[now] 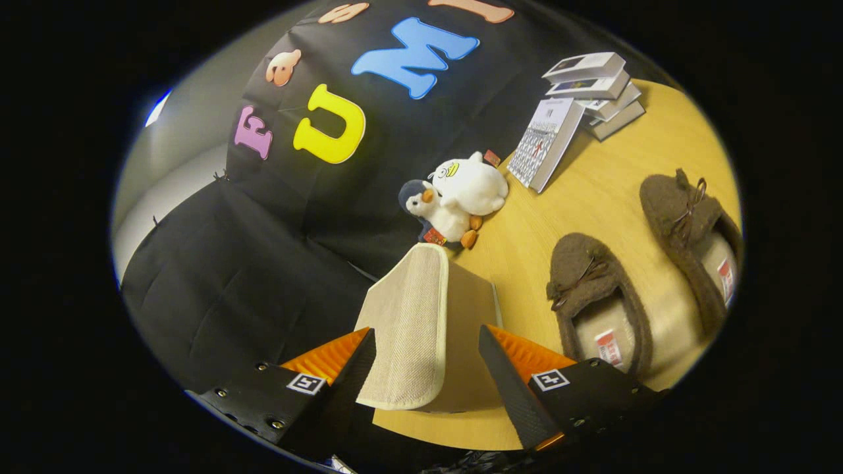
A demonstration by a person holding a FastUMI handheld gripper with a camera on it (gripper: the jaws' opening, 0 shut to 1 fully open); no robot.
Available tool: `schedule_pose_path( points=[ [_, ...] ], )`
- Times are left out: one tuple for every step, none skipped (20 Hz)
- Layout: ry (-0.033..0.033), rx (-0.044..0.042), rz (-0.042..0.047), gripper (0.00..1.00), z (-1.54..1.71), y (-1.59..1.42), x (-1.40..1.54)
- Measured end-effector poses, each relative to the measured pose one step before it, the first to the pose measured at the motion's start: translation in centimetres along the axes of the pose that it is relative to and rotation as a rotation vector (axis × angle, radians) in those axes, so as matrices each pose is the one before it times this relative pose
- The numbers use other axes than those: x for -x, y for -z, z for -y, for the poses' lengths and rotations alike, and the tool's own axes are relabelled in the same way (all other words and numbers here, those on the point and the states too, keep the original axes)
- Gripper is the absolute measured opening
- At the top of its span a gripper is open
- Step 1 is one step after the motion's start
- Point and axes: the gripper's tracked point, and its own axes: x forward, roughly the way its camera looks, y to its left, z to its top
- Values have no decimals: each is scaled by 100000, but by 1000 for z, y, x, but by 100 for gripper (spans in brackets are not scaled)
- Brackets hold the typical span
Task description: Open the storage box then place both shoes into the box .Put the left shoe in first, then the right shoe, with the right side of both shoes facing outward in a uniform manner.
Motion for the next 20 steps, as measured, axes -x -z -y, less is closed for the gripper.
schedule_pose_path(
  points=[
    [-1197,-2107,-2440,98,3,589,-552],
    [-1437,-2358,-2172,98,-135,577,-557],
    [-2021,-3068,-2285,98,-237,468,-410],
    [-2051,-3442,-1943,98,-240,536,-257],
    [-1814,-3351,-2006,98,-163,346,-193],
    [-1762,-2693,-2169,96,-227,641,-151],
    [-1126,-1876,-2264,94,-88,321,163],
    [-69,-578,-1322,94,-83,243,-493],
    [596,-468,-935,85,48,53,-476],
    [-401,-1444,-2204,77,-131,537,-769],
    [161,-1226,-1150,77,94,206,-124],
    [16,-759,-1003,77,24,83,93],
    [2207,39,582,77,671,-623,349],
    [-1054,-1706,22,53,-217,154,-234],
    [-41,-677,-1368,52,-39,96,112],
    [-247,195,-1138,51,-91,106,28],
    [122,604,-592,51,68,-66,64],
    [-1636,983,183,51,-240,-90,276],
    [-2272,-4588,6694,51,-939,-1480,123],
    [208,-1550,1775,5,-149,-614,-210]
  ],
)
